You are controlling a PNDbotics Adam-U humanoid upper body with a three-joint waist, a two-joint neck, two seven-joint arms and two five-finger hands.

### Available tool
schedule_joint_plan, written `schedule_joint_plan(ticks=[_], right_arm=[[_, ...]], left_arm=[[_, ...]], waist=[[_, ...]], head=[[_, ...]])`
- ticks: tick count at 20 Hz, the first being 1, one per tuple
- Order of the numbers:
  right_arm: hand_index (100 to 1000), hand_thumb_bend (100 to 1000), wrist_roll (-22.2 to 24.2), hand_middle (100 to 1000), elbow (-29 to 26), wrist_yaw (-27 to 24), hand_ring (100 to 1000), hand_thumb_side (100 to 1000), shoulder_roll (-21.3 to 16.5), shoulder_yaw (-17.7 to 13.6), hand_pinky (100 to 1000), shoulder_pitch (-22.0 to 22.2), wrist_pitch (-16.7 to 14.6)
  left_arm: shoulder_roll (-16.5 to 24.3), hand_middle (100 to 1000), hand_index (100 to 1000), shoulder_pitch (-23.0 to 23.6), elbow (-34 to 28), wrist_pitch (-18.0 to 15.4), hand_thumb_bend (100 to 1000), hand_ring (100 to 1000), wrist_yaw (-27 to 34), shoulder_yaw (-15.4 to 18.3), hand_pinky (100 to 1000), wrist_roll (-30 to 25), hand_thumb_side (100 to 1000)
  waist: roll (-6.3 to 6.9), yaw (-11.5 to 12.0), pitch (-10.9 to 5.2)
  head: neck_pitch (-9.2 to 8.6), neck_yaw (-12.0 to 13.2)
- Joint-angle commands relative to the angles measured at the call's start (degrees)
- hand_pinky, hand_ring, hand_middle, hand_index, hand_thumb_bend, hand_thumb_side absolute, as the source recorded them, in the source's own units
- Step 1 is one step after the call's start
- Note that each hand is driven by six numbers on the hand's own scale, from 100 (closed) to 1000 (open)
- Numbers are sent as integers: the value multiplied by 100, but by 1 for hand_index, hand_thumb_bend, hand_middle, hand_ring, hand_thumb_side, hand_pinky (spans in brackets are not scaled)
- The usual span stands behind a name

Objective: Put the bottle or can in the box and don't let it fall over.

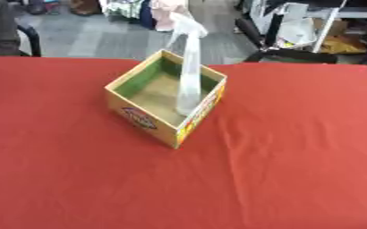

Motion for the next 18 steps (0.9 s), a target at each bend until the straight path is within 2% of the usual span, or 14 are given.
schedule_joint_plan(ticks=[1,18], right_arm=[[896,100,-15,1000,-135,-17,1000,525,-116,-61,841,-10,10],[894,100,-18,1000,-136,-4,1000,524,-99,-51,837,-35,34]], left_arm=[[151,1000,1000,-36,-121,-5,203,1000,-3,12,724,-18,1000],[149,1000,1000,-34,-119,19,203,1000,-6,12,722,4,1000]], waist=[[5,3,-38],[4,19,-47]], head=[[-9,3],[-73,19]])
